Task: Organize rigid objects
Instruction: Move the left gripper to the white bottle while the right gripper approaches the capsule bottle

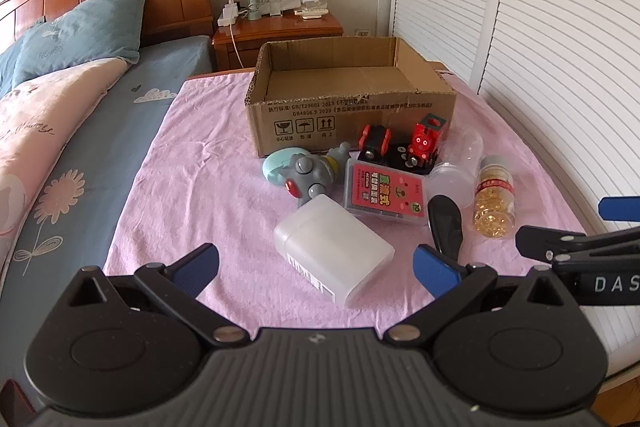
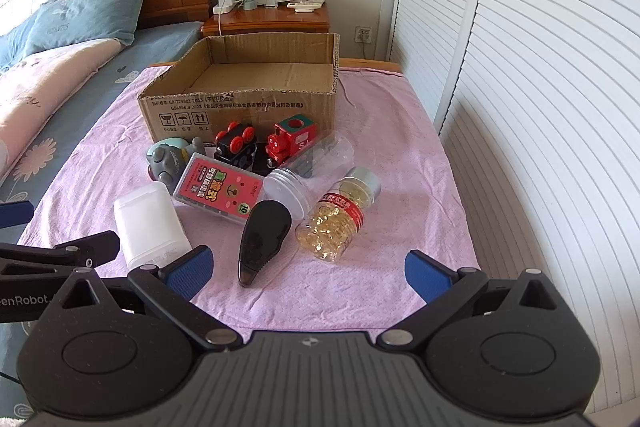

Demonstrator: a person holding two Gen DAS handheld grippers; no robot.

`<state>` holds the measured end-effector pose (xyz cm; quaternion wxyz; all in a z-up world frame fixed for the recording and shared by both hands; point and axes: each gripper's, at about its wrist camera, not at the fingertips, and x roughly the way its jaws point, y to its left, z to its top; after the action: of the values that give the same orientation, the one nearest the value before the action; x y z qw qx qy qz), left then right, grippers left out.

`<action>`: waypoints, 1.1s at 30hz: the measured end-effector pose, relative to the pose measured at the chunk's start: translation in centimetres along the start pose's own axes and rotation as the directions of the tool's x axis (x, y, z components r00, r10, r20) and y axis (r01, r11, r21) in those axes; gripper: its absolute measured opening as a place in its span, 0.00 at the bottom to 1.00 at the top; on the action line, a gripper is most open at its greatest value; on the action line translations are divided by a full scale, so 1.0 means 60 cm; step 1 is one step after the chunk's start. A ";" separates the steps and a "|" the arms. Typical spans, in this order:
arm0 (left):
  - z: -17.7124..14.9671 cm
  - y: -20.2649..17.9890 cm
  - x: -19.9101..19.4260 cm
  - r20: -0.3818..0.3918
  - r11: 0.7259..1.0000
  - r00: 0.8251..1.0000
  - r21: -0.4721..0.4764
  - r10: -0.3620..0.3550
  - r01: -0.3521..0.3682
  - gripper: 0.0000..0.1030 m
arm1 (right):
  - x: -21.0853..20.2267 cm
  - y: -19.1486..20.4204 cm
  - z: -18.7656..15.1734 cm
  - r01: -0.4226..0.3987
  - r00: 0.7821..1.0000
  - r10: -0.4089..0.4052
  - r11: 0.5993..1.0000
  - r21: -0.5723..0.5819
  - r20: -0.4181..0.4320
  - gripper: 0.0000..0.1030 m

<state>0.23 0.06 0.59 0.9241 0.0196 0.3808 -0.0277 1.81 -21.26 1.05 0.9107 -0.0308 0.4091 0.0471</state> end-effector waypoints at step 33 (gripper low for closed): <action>-0.023 0.013 0.132 -0.121 0.968 0.987 0.213 -0.107 0.131 0.99 | 0.110 -0.094 0.007 -0.161 0.987 0.158 0.984 -0.076 -0.039 1.00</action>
<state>4.89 0.64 -5.96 0.8908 0.1007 0.4253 -0.1240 7.11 -26.39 -3.50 0.8952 -0.0345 0.4231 0.1356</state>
